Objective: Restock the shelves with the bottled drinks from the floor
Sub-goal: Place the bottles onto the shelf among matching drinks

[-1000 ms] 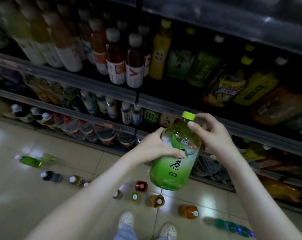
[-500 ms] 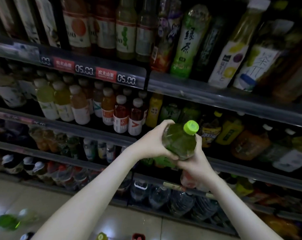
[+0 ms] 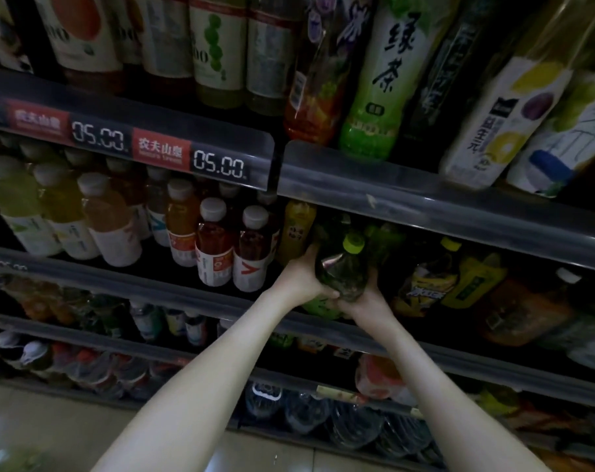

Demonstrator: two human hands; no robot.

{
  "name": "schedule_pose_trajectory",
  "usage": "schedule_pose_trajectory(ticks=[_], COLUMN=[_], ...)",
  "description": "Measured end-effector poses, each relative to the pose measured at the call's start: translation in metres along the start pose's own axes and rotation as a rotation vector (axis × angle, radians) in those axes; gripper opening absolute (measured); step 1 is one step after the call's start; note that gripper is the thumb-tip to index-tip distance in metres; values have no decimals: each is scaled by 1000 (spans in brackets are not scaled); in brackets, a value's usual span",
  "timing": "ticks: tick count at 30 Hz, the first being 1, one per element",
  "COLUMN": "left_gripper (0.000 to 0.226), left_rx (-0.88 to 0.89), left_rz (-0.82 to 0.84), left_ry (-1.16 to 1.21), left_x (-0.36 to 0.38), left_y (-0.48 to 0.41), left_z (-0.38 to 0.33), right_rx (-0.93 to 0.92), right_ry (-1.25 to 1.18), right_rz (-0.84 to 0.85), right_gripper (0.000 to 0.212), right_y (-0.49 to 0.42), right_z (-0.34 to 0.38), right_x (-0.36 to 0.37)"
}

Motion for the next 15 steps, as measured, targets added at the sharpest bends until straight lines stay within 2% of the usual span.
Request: schedule_pose_trajectory(ticks=[4, 8, 12, 15], left_gripper=[100, 94, 83, 76], left_rx=[-54, -78, -76, -18], left_rz=[-107, -203, -302, -410], left_ry=[44, 51, 26, -97], left_x=[6, 6, 4, 9], left_y=[-19, -27, -32, -21], left_z=[11, 15, 20, 18], right_rx=[39, 70, 54, 15], right_ry=[48, 171, 188, 227], right_rz=[-18, -19, -66, -75], right_gripper=[92, 46, 51, 57], right_y=[-25, -42, -34, -15], right_z=[-9, -6, -26, -42], right_x=[-3, 0, 15, 26])
Point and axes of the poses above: each hand's wrist, its own y-axis away from the middle knuckle, its own x-axis out of the palm, z = x × y, the point moved 7 cm from there along -y, towards the middle knuckle, and after that the axes turned 13 degrees about y, right-handed, at the moved point
